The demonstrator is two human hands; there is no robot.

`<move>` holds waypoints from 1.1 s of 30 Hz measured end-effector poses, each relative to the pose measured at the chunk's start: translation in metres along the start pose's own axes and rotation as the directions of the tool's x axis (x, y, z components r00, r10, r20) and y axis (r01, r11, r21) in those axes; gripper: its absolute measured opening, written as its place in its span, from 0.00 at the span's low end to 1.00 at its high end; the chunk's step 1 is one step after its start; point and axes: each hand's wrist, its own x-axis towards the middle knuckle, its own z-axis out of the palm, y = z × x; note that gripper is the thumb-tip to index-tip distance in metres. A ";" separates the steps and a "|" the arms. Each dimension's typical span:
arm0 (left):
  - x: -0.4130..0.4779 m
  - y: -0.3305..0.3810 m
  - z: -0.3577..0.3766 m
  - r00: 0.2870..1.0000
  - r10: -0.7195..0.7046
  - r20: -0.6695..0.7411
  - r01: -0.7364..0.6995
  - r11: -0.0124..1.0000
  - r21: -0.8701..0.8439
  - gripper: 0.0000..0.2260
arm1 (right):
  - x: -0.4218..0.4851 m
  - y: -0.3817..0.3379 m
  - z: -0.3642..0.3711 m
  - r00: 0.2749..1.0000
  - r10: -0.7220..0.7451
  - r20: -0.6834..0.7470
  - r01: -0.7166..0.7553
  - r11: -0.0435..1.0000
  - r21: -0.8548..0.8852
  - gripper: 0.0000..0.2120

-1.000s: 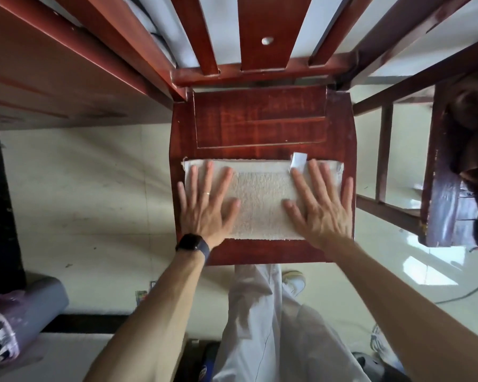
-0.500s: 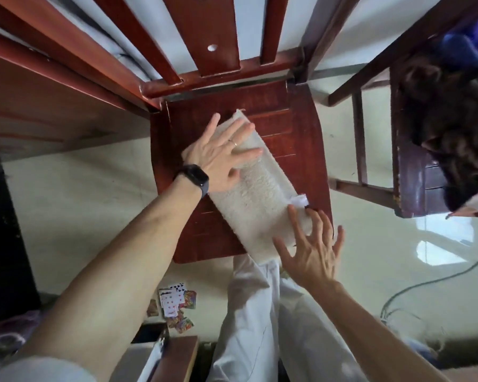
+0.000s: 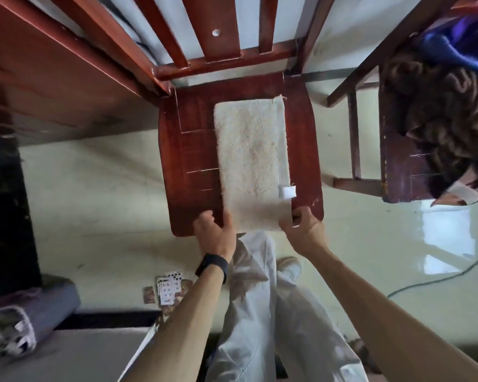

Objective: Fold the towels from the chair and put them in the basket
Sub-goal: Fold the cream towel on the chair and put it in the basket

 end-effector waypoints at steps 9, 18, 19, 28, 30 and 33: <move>-0.011 -0.032 -0.012 0.960 -0.089 0.266 0.121 0.987 -0.106 0.07 | -0.006 0.009 0.008 0.981 0.177 0.073 -0.192 0.917 0.349 0.10; -0.056 -0.026 -0.059 0.906 -0.131 0.402 0.296 0.875 -0.383 0.16 | -0.078 0.013 -0.010 0.975 0.199 0.103 -0.224 0.848 0.480 0.14; -0.062 -0.025 -0.065 0.902 -0.124 0.412 0.295 0.875 -0.383 0.16 | -0.086 0.012 -0.013 0.974 0.203 0.098 -0.225 0.851 0.475 0.13; -0.046 0.008 -0.115 0.780 0.031 0.625 0.158 0.957 -0.245 0.14 | -0.116 -0.019 -0.052 0.987 -0.097 0.131 0.058 0.960 0.273 0.11; -0.026 0.018 -0.121 0.751 0.118 0.650 -0.046 0.991 -0.127 0.14 | -0.105 -0.032 -0.064 0.980 -0.155 0.126 0.138 0.982 0.129 0.15; 0.009 0.042 -0.120 0.761 0.279 0.586 -0.355 0.935 0.015 0.08 | -0.072 -0.055 -0.078 0.964 -0.266 0.011 0.265 0.963 0.039 0.07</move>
